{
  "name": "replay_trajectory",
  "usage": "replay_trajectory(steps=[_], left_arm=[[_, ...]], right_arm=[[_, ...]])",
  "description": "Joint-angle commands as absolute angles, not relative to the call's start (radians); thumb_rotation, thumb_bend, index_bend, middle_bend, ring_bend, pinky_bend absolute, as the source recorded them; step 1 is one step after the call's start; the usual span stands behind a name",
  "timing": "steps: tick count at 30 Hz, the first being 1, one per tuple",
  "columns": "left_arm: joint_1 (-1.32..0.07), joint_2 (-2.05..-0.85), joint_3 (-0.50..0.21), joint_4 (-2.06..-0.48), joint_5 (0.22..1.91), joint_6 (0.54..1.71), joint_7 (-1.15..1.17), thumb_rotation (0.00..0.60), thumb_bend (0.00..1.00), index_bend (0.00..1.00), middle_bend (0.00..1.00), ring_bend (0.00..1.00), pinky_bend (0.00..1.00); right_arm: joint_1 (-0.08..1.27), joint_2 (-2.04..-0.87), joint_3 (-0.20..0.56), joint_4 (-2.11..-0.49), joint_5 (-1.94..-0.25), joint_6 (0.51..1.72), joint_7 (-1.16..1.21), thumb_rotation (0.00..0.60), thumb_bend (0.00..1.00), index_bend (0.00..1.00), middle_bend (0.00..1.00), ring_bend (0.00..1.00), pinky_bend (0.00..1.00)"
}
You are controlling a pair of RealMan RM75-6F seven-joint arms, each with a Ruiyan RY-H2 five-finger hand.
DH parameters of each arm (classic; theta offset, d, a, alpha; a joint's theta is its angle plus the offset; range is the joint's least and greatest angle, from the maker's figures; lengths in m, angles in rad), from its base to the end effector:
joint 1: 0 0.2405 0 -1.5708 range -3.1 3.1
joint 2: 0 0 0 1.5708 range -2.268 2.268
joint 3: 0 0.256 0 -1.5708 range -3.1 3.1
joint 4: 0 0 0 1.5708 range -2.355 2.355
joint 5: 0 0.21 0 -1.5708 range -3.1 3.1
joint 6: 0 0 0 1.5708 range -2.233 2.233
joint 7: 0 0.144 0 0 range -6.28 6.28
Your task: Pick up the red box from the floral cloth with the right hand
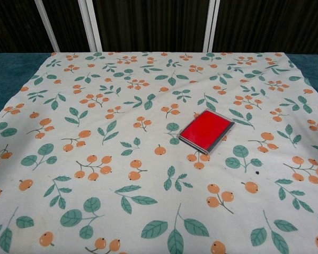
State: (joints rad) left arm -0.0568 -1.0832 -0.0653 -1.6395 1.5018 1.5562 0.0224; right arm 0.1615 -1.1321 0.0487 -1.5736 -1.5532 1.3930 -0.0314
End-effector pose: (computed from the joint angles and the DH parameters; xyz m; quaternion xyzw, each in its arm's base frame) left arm -0.3075 0.1749 0.1794 -0.5779 -0.3604 -0.3988 0.6141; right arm -0.3015 -0.2041 0.1433 0.6517 -0.3605 0.3748 0.5521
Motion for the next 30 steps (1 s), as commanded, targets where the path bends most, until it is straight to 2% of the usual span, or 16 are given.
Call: replay_trajectory(steps=[1,3,9,18,30], left_arm=[[-0.057,-1.086,-0.062,-1.638,1.504,1.554,0.028,0.600,0.55,0.14,0.00,0.06,0.04],[-0.056,-1.085,-0.064,-1.643,1.501,1.557,0.027,0.600,0.55,0.14,0.00,0.06,0.04],[-0.056,-1.083,-0.064,-1.644,1.494,1.551,0.027,0.600,0.55,0.14,0.00,0.06,0.04],[-0.056,-1.081,-0.068,-1.641,1.481,1.545,0.023,0.600,0.55,0.14,0.00,0.06,0.04],[-0.058,-1.079,-0.072,-1.641,1.471,1.539,0.023,0.600,0.55,0.14,0.00,0.06,0.04]], right_arm=[[0.298,-1.093,0.083,-1.593,-1.577,1.226,0.005,0.600,0.12,0.10,0.06,0.05,0.22],[0.411,-1.123,0.122,-1.580,-1.566,1.092,-0.002,0.600,0.13,0.10,0.06,0.05,0.22],[0.541,-1.205,0.145,-1.537,-1.514,0.921,-0.076,0.600,0.13,0.10,0.06,0.05,0.22],[0.666,-1.367,0.170,-1.425,-1.447,0.811,-0.166,0.600,0.15,0.10,0.09,0.05,0.22],[0.767,-1.493,0.160,-1.311,-1.410,0.744,-0.237,0.600,0.23,0.13,0.13,0.07,0.22]])
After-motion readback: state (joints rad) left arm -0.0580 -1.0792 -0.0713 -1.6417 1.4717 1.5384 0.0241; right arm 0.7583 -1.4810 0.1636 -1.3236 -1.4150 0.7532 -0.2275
